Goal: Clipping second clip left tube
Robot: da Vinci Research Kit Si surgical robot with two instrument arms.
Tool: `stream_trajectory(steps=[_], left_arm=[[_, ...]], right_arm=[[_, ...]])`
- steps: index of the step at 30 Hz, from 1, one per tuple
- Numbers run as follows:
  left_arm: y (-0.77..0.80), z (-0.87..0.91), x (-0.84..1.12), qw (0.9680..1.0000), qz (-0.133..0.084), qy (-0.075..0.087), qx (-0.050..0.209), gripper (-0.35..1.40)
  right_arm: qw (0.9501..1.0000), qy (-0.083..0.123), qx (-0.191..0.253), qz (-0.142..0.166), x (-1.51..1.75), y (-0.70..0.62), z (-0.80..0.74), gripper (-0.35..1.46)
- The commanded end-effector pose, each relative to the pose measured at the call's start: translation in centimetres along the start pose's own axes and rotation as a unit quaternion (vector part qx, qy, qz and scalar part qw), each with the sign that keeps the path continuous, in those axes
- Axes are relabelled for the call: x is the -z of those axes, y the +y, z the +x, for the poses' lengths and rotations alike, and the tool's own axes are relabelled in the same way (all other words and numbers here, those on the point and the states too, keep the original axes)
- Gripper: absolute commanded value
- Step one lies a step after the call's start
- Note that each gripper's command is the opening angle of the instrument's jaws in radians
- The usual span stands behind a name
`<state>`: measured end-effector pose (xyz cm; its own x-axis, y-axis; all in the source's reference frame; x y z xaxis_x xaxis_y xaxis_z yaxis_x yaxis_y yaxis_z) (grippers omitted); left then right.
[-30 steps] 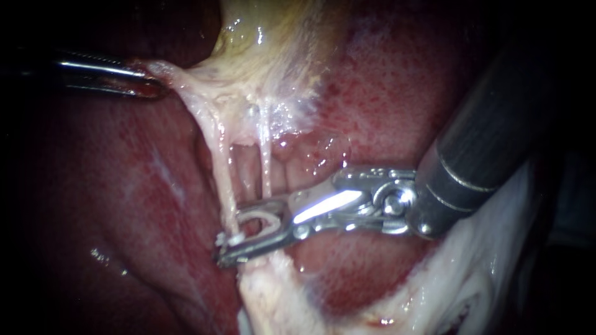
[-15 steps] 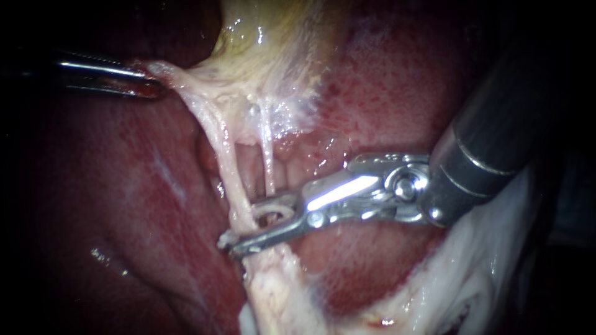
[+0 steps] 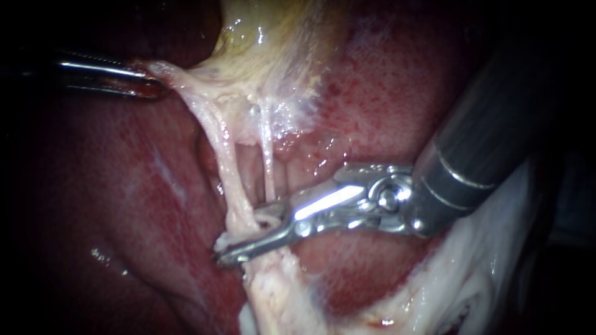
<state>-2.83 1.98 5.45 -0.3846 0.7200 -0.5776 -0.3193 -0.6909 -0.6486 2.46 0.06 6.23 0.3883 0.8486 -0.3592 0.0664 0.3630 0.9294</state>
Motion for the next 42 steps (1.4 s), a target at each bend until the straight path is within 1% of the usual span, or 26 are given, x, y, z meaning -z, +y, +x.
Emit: stream_trajectory(steps=[1,4,8,12,16,19,22,25,27,29,34,41,42], left_arm=[[0.00,0.00,0.00,1.0000,0.000,0.000,0.000,-0.35],[0.00,0.00,0.00,1.0000,0.000,0.000,0.000,-0.35],[-0.01,0.00,-0.01,1.0000,0.000,0.000,0.000,-0.35],[-0.01,0.00,-0.01,1.0000,0.000,0.000,0.000,-0.35],[-0.01,-0.01,-0.01,1.0000,-0.001,0.000,0.000,-0.35],[-0.01,-0.01,-0.01,1.0000,-0.001,0.000,0.000,-0.35],[-0.01,-0.01,-0.01,1.0000,-0.001,0.000,0.000,-0.35],[-0.01,-0.01,-0.01,1.0000,-0.001,0.000,0.000,-0.35],[-0.01,-0.01,-0.01,1.0000,-0.001,0.000,0.000,-0.35],[-0.01,-0.01,-0.01,1.0000,-0.001,0.000,0.000,-0.35],[-0.02,-0.01,-0.01,1.0000,-0.001,0.000,0.000,-0.35],[-0.02,-0.01,-0.01,1.0000,-0.001,0.000,0.000,-0.35],[-0.02,-0.01,-0.01,1.0000,-0.001,0.000,0.000,-0.35]], right_arm=[[1.0000,0.005,0.001,0.002,-0.02,0.00,0.02,0.50],[0.9999,0.013,-0.002,0.007,-0.06,0.02,0.04,0.50],[0.9992,0.032,0.000,0.022,-0.09,0.03,0.07,0.50],[0.9984,0.042,0.001,0.038,-0.09,0.00,0.07,0.50],[0.9982,0.037,0.003,0.046,-0.10,-0.09,0.06,0.50],[0.9976,0.035,0.006,0.060,-0.13,-0.18,0.05,0.49],[0.9964,0.035,0.008,0.076,-0.15,-0.26,0.06,0.47],[0.9958,0.028,0.010,0.087,-0.14,-0.31,0.10,0.43],[0.9953,0.023,0.010,0.094,-0.11,-0.33,0.12,0.36],[0.9953,0.023,0.010,0.094,-0.09,-0.33,0.14,0.31],[0.9953,0.024,0.009,0.094,-0.04,-0.33,0.13,0.06],[0.9952,0.023,0.009,0.094,-0.02,-0.33,0.12,-0.22],[0.9952,0.023,0.009,0.094,-0.01,-0.33,0.12,-0.28]])
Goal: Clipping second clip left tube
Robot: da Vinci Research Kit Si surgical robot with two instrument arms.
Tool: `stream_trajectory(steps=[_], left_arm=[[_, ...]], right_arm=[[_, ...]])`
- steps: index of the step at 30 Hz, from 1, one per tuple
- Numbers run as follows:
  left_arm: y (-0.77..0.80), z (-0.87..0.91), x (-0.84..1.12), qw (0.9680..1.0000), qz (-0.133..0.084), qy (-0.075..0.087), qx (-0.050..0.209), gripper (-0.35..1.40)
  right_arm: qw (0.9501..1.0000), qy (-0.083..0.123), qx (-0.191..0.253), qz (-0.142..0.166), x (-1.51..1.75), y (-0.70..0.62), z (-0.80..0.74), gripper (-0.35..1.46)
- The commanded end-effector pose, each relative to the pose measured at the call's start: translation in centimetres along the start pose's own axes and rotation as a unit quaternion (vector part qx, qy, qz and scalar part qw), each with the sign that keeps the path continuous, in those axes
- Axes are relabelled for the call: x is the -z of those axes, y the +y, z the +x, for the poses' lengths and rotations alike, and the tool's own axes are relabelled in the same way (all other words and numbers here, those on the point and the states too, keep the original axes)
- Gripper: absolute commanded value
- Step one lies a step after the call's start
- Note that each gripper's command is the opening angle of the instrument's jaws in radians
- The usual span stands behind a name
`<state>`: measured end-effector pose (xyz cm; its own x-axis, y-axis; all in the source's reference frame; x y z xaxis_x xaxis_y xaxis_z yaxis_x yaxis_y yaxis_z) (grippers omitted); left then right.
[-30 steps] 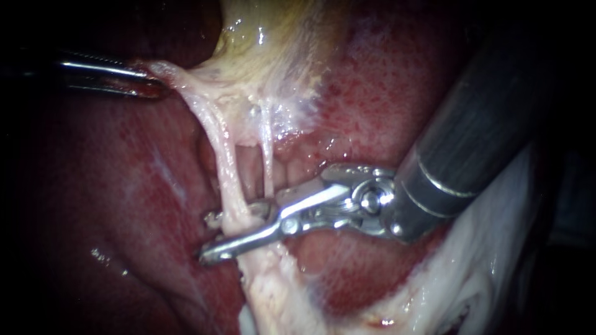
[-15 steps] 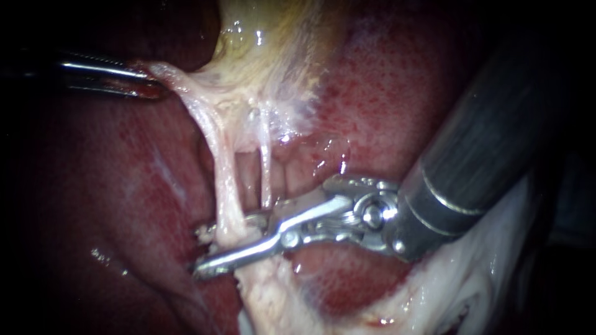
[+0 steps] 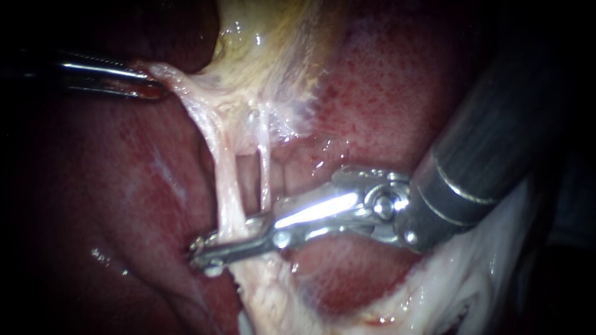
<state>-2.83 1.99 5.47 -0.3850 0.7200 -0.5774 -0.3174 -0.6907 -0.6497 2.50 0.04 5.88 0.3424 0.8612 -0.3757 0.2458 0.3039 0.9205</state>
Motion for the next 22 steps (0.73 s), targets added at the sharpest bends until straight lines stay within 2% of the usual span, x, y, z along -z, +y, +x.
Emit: stream_trajectory(steps=[1,9,22], left_arm=[[0.00,0.00,0.00,1.0000,0.000,0.000,0.000,-0.35],[0.00,0.00,0.00,1.0000,0.000,0.000,0.000,-0.35],[0.00,0.00,0.00,1.0000,0.000,0.000,0.000,-0.35]], right_arm=[[1.0000,0.000,0.000,0.000,0.01,0.00,0.00,-0.32],[0.9998,-0.001,-0.020,0.001,0.04,-0.02,-0.02,-0.35],[0.9998,-0.001,-0.020,0.001,0.03,-0.01,-0.04,-0.35]])
